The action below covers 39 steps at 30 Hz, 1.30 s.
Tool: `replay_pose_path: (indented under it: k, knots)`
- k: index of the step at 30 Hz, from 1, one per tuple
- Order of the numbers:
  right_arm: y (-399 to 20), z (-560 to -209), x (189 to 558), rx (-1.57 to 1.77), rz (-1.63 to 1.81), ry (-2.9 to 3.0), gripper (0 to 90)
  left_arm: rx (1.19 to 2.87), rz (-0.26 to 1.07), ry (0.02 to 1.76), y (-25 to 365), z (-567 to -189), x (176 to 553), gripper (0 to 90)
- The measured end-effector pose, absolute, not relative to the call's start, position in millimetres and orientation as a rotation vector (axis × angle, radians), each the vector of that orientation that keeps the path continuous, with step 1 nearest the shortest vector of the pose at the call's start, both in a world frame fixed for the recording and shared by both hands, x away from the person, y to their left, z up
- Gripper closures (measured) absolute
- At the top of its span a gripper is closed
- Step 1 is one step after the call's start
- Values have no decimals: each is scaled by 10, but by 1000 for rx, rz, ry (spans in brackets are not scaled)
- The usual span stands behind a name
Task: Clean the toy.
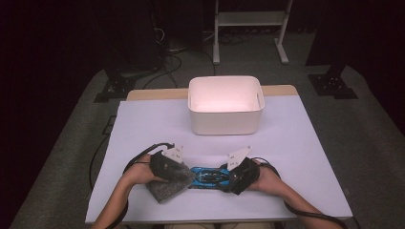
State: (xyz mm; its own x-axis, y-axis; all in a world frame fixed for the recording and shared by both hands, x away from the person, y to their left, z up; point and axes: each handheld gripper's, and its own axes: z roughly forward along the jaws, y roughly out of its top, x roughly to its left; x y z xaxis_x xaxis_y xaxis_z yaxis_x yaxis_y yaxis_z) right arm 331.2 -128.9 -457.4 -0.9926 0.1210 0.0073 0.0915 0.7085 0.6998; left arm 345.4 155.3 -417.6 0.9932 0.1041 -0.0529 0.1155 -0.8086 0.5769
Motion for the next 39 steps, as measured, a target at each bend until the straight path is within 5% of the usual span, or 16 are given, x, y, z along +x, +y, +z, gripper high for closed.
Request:
replay_pose_path:
  k: [13, 24, 39]
  knots:
    - [-1286, -4580, 3320, 174, 1182, 2866, 227, 2527, -36, 72, 1151, -4077, 3572, 749]
    - [-1325, -4571, 3297, 216, 1166, 2869, 221, 2524, -66, 74, 1406, -4134, 3405, 748]
    - [-1277, -4583, 3297, 217, 1182, 2858, 224, 2557, -68, -171, 530, -3967, 3364, 748]
